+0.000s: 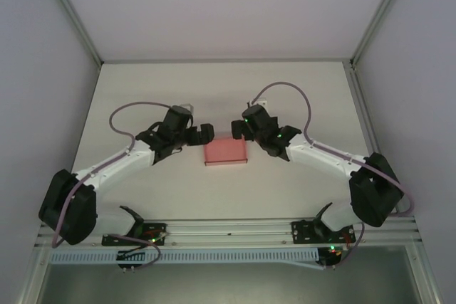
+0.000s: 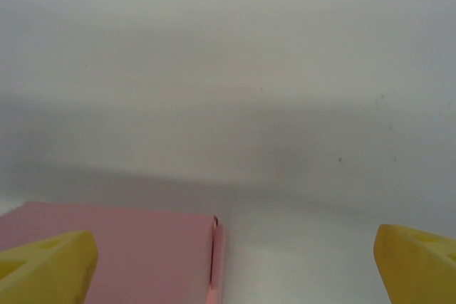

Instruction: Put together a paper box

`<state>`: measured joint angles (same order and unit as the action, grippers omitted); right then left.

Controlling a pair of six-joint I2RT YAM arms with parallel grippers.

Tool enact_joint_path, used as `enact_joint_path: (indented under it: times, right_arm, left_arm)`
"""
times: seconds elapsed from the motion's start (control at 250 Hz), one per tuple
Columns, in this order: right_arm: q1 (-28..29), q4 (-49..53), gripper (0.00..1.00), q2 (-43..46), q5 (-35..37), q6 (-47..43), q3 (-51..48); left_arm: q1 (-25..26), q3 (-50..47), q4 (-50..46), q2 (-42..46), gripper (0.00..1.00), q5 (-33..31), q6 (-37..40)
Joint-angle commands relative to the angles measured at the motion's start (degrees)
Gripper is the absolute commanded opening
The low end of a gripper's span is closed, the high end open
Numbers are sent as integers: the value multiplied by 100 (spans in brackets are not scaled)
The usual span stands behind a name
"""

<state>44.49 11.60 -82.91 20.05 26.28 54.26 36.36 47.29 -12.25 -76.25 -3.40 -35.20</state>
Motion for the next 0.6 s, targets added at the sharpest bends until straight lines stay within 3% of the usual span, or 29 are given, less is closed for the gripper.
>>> enact_joint_path:
  times: [0.0, 0.2, 0.363, 0.535, 0.599]
  right_arm:
    - [-20, -164, 100, 20, -365, 433, -543]
    - [-28, -783, 100, 4, -727, 782, -1317]
    - [-19, -928, 100, -170, -637, 922, -1546]
    - [15, -1341, 100, -178, -683, 1004, -1794]
    - [25, -1375, 100, -139, -664, 1003, -1846]
  left_arm:
    - [-43, -303, 346, -100, 100, 411, 102]
    - [-38, -715, 813, -155, 99, 758, -27]
    - [-37, -897, 1253, -360, 90, 1034, -123]
    - [-58, -1024, 1684, -616, 76, 1122, -180]
    - [-70, -1040, 1829, -714, 66, 1129, -133]
